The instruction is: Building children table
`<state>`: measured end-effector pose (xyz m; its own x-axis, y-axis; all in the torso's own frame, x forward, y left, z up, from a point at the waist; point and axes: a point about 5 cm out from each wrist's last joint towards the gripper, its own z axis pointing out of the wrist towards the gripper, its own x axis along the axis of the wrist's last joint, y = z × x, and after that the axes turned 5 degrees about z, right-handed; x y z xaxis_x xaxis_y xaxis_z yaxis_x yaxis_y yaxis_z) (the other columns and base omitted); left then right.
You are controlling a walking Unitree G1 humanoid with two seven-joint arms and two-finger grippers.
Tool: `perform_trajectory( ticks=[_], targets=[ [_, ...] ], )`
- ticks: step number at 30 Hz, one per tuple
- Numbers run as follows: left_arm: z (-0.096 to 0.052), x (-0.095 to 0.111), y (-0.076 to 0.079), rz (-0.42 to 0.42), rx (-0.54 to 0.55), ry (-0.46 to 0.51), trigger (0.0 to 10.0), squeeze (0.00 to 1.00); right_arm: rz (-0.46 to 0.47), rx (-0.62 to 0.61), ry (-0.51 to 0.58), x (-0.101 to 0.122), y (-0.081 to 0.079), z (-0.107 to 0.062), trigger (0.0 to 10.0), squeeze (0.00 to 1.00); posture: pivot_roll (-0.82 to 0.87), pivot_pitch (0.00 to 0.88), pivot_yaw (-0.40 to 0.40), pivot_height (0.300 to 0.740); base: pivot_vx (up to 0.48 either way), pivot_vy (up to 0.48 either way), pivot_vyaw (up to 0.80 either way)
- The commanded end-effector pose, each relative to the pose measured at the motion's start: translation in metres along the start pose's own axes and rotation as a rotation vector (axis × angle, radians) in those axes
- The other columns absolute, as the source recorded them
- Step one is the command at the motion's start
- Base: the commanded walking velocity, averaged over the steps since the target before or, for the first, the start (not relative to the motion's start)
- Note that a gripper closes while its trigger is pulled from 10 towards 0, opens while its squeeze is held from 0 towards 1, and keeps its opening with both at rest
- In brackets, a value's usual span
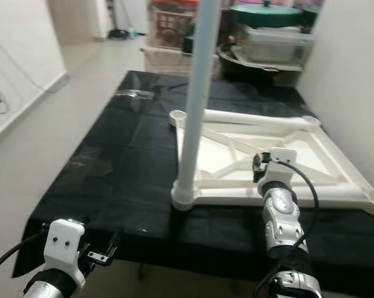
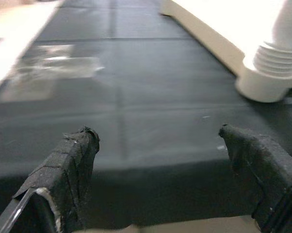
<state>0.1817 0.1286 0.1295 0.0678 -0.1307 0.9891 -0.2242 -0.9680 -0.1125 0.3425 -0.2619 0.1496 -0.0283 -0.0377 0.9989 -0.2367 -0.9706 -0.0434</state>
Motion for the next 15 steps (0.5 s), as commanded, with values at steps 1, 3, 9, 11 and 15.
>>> perform_trajectory(
  ticks=[1, 3, 9, 11, 15],
  targets=[
    [0.0, -0.004, 0.001, 0.012, -0.003, -0.023, 10.0, 0.0, 0.014, -0.011, -0.003, -0.002, 0.001, 0.0, 10.0, 0.0, 0.15, 0.033, -0.061, 0.74, 0.0, 0.0, 0.0],
    [0.0, -0.004, 0.001, 0.012, -0.002, -0.024, 10.0, 0.0, 0.017, -0.015, -0.005, -0.003, 0.0, -0.001, 10.0, 0.0, 0.15, 0.032, -0.06, 0.74, 0.0, 0.0, 0.0],
    [0.001, -0.004, 0.002, 0.013, -0.006, -0.025, 10.0, 0.0, -0.004, -0.04, -0.014, -0.004, 0.005, 0.0, 10.0, 0.0, 0.15, 0.029, -0.06, 0.74, 0.0, 0.0, 0.0],
    [0.001, -0.005, 0.002, 0.012, -0.006, -0.025, 10.0, 0.0, -0.01, -0.047, -0.018, -0.004, 0.008, 0.0, 10.0, 0.0, 0.15, 0.029, -0.06, 0.74, 0.0, 0.0, 0.0],
    [0.002, -0.006, 0.002, 0.009, -0.01, -0.029, 10.0, 0.0, 0.009, -0.021, -0.037, -0.006, 0.015, 0.001, 10.0, 0.0, 0.15, 0.027, -0.06, 0.74, 0.0, 0.0, 0.0]
  ],
)
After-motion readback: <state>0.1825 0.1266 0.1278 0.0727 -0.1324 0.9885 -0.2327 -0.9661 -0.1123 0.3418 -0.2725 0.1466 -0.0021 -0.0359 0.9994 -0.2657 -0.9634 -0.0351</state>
